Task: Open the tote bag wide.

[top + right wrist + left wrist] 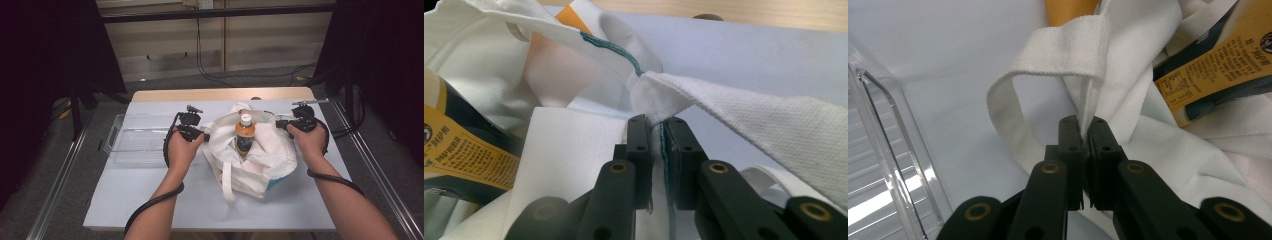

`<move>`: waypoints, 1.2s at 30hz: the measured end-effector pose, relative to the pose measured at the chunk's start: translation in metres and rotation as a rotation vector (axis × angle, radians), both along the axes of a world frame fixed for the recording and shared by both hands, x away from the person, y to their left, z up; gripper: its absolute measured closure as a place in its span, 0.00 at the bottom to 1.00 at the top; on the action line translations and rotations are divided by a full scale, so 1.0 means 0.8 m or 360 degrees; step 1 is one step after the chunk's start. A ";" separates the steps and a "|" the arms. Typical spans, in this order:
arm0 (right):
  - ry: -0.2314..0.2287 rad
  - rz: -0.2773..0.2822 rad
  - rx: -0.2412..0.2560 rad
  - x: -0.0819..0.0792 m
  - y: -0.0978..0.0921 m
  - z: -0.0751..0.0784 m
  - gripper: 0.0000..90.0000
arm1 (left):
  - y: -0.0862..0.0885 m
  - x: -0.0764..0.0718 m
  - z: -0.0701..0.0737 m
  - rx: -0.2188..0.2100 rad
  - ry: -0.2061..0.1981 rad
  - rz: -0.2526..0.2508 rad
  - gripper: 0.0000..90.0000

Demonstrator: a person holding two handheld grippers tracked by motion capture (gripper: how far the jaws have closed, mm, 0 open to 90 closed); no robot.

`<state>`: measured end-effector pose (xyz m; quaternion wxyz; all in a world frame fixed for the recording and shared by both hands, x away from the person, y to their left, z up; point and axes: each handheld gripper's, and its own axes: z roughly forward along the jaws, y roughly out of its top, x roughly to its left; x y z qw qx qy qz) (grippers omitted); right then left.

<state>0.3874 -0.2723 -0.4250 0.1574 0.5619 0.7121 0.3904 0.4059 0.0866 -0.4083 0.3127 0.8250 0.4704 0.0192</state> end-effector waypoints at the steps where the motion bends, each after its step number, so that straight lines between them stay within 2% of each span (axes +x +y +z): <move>1: 0.0000 -0.0003 -0.0004 0.000 0.000 -0.001 0.92 | 0.000 0.000 -0.001 -0.0004 0.0002 0.0003 0.96; 21: 0.0043 -0.0018 -0.0006 -0.001 0.001 -0.018 0.91 | -0.001 -0.002 -0.010 0.0036 -0.0005 -0.0011 0.96; 36: 0.0067 -0.0019 -0.0012 0.000 0.003 -0.028 0.91 | -0.001 -0.003 -0.015 0.0036 -0.0005 -0.0010 0.96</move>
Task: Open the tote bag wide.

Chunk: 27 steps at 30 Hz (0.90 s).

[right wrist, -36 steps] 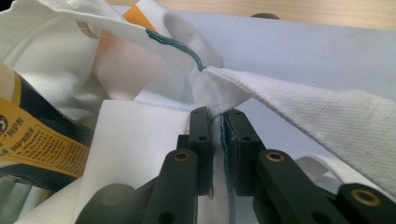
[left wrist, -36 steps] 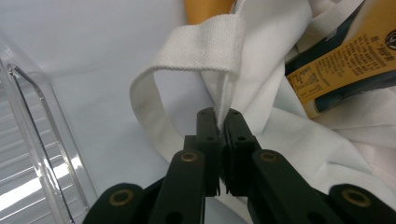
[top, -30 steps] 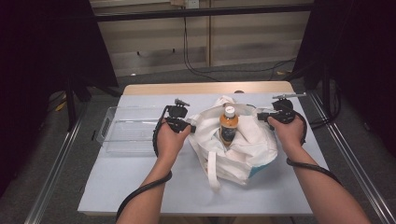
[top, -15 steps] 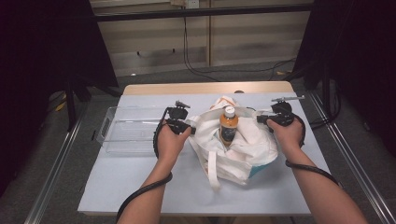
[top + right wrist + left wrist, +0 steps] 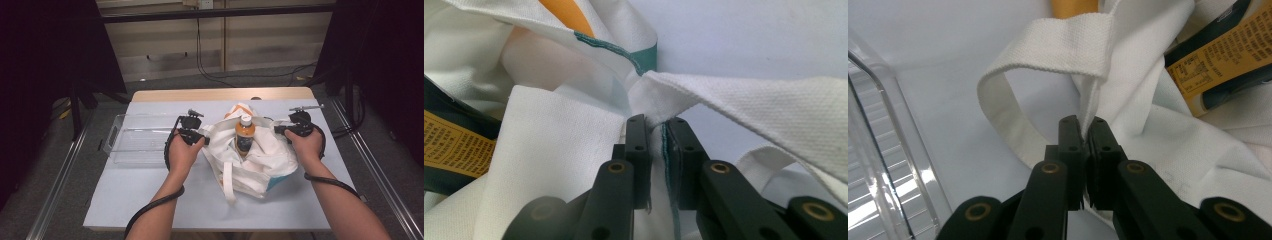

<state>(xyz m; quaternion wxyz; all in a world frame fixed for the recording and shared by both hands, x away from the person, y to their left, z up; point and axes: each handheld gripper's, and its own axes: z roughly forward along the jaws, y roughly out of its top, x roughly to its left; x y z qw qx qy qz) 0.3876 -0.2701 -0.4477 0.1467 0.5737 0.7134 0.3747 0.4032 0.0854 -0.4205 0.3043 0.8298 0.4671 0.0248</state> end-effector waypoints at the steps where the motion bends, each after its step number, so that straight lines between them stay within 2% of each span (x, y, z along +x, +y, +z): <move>1: 0.0004 -0.0003 -0.0001 0.000 0.000 0.000 0.91 | 0.000 0.000 0.000 0.0003 -0.0001 -0.0004 0.96; 18: 0.0016 0.0010 -0.0035 0.001 0.002 -0.011 0.91 | 0.000 -0.001 -0.008 -0.0005 0.0011 -0.0002 0.96; 27: 0.0039 0.0020 -0.0047 0.000 0.004 -0.018 0.91 | 0.000 -0.001 -0.012 0.0013 0.0024 -0.0006 0.96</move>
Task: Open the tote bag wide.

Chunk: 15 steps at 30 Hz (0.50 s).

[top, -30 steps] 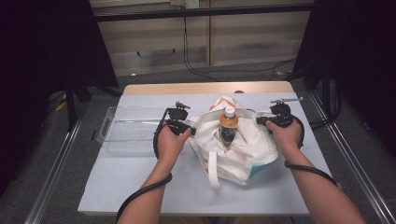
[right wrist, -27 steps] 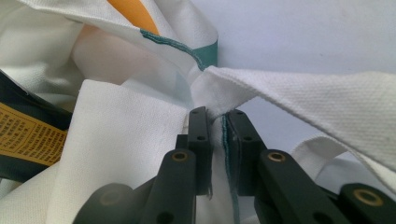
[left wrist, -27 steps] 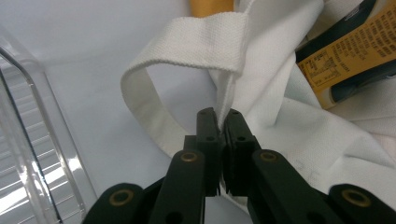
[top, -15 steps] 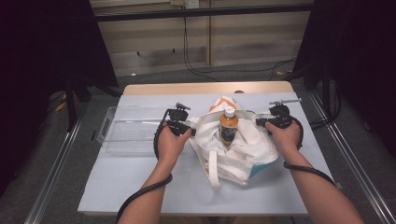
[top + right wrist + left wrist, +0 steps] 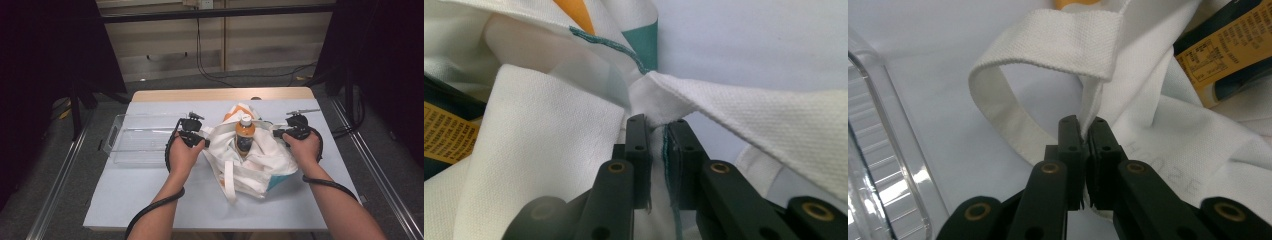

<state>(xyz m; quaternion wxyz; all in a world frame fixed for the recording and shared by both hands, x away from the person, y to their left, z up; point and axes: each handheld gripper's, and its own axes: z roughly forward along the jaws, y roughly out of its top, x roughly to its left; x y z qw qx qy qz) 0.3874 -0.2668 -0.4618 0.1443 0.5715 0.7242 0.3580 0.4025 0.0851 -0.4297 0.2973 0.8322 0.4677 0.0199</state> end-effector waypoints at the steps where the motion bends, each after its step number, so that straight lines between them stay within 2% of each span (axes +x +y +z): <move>1: 0.0007 0.0003 0.0001 0.000 0.000 -0.001 0.91 | 0.000 0.000 -0.001 -0.0003 0.0008 -0.0004 0.96; 5: 0.0008 -0.0004 0.0004 -0.001 0.000 -0.004 0.91 | 0.000 0.001 -0.004 0.0018 0.0012 -0.0011 0.96; 15: 0.0008 0.0007 -0.0005 -0.003 0.001 -0.002 0.91 | 0.001 -0.001 -0.015 0.0019 0.0050 0.0004 0.96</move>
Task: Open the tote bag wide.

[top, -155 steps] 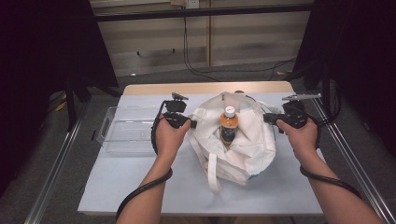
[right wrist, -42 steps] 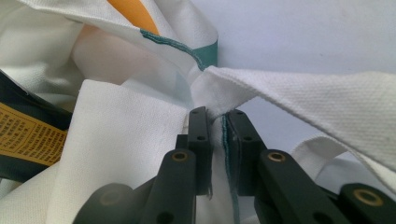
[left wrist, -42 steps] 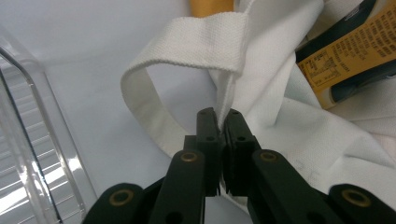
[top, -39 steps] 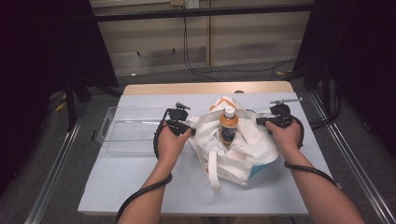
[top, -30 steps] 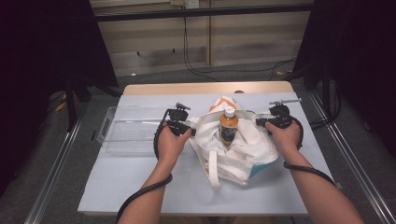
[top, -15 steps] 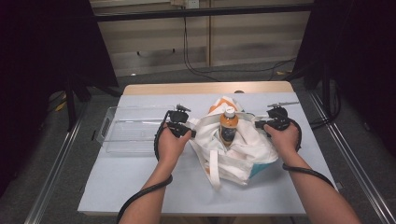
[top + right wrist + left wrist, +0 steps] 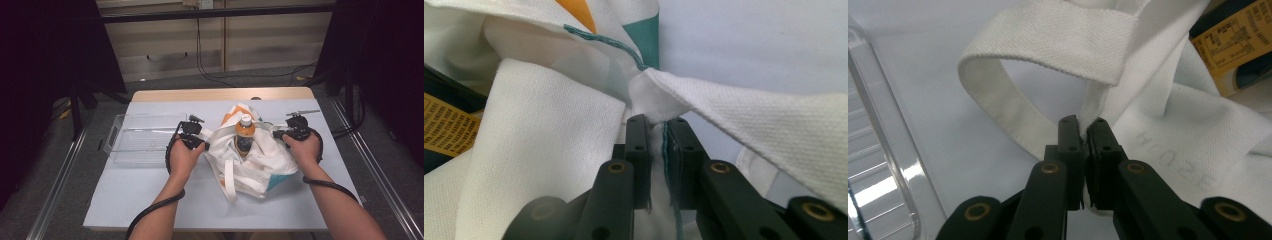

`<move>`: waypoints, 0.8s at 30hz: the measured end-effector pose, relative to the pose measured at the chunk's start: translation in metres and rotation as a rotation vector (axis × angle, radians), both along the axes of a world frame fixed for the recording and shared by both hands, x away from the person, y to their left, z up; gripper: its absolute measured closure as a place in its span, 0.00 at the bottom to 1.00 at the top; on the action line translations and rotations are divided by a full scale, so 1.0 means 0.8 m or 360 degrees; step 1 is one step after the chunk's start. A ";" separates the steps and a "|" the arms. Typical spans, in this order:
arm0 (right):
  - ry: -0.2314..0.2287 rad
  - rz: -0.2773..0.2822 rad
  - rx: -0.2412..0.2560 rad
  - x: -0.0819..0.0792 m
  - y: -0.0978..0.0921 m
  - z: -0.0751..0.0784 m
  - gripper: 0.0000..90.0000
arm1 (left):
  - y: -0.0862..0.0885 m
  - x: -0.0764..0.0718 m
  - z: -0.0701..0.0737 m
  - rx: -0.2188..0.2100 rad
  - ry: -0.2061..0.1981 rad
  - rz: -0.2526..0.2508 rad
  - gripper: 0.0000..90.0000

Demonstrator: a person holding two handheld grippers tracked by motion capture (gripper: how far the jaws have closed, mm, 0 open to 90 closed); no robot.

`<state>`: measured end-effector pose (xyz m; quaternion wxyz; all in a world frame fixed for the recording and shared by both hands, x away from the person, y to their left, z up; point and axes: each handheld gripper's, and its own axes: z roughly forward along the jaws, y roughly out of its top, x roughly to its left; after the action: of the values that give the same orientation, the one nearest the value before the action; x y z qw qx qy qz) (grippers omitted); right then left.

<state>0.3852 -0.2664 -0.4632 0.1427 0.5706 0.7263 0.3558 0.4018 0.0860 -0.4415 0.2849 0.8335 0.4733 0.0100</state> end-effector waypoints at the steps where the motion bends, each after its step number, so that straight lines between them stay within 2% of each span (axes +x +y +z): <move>1: -0.0002 0.0001 -0.0002 0.000 0.000 0.001 0.91 | 0.001 0.000 -0.001 0.0003 0.0001 -0.0008 0.96; 5: -0.0007 0.0008 -0.0004 0.000 -0.001 0.002 0.91 | 0.000 -0.002 -0.006 0.0026 -0.0001 -0.0017 0.96; 12: -0.0017 0.0013 -0.0008 -0.001 -0.001 0.003 0.90 | 0.001 -0.003 -0.005 0.0003 -0.0017 -0.0005 0.96; 16: -0.0035 0.0006 -0.0007 -0.002 -0.003 0.007 0.86 | 0.005 -0.003 0.000 -0.0017 -0.0038 0.0014 0.89; 18: -0.0034 0.0019 -0.0014 -0.003 -0.004 0.010 0.82 | 0.008 -0.003 0.003 -0.0047 -0.0031 0.0022 0.88; 20: -0.0044 -0.0002 -0.0031 -0.004 -0.005 0.013 0.75 | 0.010 -0.003 0.005 -0.0082 -0.0054 0.0031 0.83; 22: -0.0046 -0.0003 -0.0021 -0.005 -0.006 0.016 0.73 | 0.011 -0.003 0.008 -0.0126 -0.0037 0.0040 0.80; 24: -0.0046 -0.0005 -0.0022 -0.006 -0.006 0.019 0.68 | 0.011 -0.004 0.010 -0.0144 -0.0047 0.0037 0.73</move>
<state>0.3800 -0.2714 -0.4477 0.1577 0.5655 0.7257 0.3586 0.3986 0.0951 -0.4338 0.3291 0.8140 0.4787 0.0042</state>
